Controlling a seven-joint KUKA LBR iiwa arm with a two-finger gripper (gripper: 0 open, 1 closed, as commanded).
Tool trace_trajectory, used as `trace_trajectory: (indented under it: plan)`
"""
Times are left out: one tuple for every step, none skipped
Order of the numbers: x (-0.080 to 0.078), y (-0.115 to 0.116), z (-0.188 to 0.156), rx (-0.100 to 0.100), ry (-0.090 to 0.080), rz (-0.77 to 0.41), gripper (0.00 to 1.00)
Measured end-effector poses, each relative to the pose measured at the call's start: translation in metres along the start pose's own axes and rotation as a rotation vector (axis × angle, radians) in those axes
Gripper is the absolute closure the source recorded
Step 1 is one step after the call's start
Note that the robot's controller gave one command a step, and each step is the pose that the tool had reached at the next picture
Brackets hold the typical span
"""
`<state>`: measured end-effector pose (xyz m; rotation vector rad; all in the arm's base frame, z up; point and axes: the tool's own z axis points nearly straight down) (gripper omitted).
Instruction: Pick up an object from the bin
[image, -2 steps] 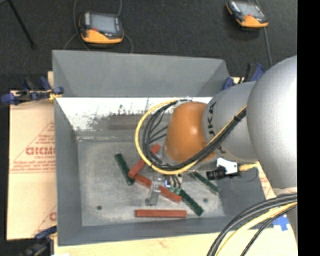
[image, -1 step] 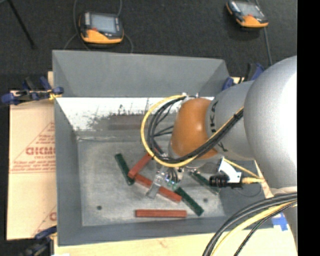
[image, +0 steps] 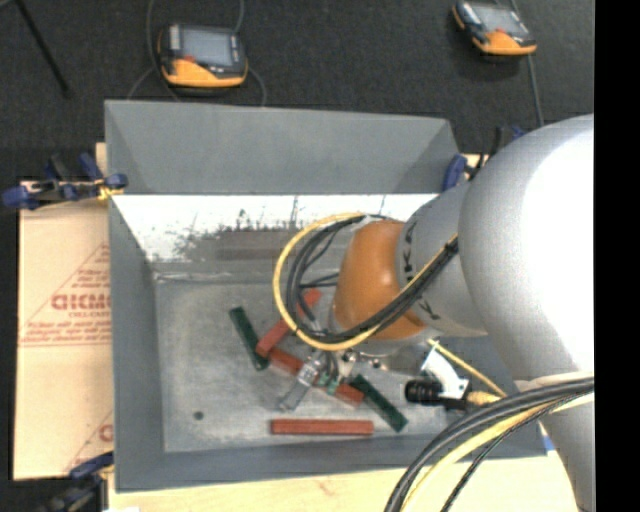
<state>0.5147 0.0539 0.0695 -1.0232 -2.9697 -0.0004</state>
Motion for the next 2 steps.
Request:
trace_trajectory:
  plan:
    - [-0.0009, -0.0003, -0.0003, 0.000, -0.001, -0.002, 0.00]
    - [-0.0017, -0.0001, -0.0010, -0.001, -0.003, -0.003, 1.00]
